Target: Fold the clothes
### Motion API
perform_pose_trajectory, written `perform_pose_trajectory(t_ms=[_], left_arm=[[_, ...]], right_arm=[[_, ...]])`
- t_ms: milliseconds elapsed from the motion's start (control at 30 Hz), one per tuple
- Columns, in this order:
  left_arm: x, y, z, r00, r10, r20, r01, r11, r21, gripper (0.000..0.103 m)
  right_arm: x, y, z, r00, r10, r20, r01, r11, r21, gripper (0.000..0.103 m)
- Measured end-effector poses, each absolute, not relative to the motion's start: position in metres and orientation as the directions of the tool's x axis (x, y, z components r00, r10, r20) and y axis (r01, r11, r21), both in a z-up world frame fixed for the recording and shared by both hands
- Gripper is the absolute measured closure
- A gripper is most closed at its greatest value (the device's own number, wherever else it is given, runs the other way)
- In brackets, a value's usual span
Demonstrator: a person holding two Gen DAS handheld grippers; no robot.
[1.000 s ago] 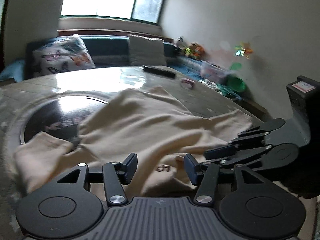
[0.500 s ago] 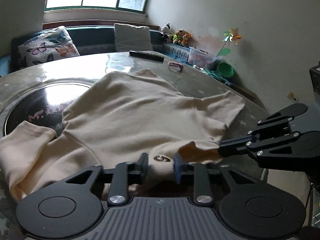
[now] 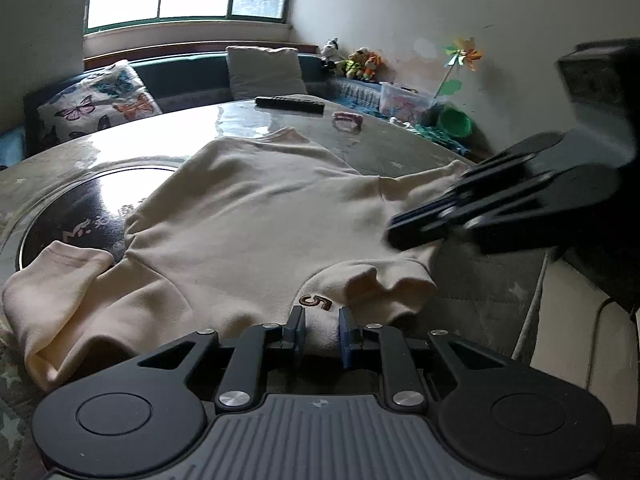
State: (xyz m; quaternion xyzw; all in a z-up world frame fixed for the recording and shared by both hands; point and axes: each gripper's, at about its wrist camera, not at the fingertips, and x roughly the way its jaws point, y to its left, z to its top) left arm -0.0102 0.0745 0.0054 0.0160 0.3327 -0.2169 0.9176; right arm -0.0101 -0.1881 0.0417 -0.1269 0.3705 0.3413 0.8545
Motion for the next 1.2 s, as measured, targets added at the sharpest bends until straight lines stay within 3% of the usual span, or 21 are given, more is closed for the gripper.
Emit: perform_pose_trajectory(t_ms=[167, 333, 633, 900, 1000, 1067, 1133, 1200], left_arm=[[0.014, 0.083, 0.018, 0.725, -0.318, -0.611, 0.332, 0.939, -0.095, 0.082], [0.039, 0.091, 0.031, 0.759, -0.245, -0.603, 0.252, 0.965, -0.075, 0.062], [0.109, 0.094, 0.032, 0.78, -0.171, -0.602, 0.2, 0.98, -0.019, 0.056], [0.161, 0.075, 0.007, 0.751, -0.223, -0.622, 0.258, 0.966, -0.035, 0.058], [0.171, 0.075, 0.0, 0.738, -0.24, -0.631, 0.265, 0.963, -0.055, 0.067], [0.175, 0.077, -0.001, 0.732, -0.254, -0.632, 0.269, 0.96, -0.074, 0.077], [0.176, 0.078, -0.003, 0.732, -0.26, -0.63, 0.268, 0.96, -0.084, 0.095], [0.172, 0.077, -0.002, 0.741, -0.273, -0.613, 0.278, 0.956, -0.089, 0.099]], right_arm=[[0.004, -0.176, 0.019, 0.41, 0.543, -0.733, -0.726, 0.681, 0.098, 0.094], [0.001, -0.176, 0.013, 0.35, 0.549, -0.759, -0.781, 0.619, 0.087, 0.092], [0.03, -0.184, 0.039, 0.379, 0.55, -0.744, -0.783, 0.62, 0.059, 0.091], [0.09, -0.18, 0.045, 0.434, 0.527, -0.731, -0.737, 0.674, 0.048, 0.088], [0.113, -0.18, 0.048, 0.454, 0.519, -0.724, -0.719, 0.694, 0.046, 0.088], [0.125, -0.179, 0.051, 0.463, 0.519, -0.719, -0.711, 0.702, 0.048, 0.088], [0.139, -0.178, 0.055, 0.474, 0.52, -0.71, -0.702, 0.71, 0.051, 0.088], [0.151, -0.175, 0.058, 0.486, 0.523, -0.7, -0.695, 0.717, 0.054, 0.088]])
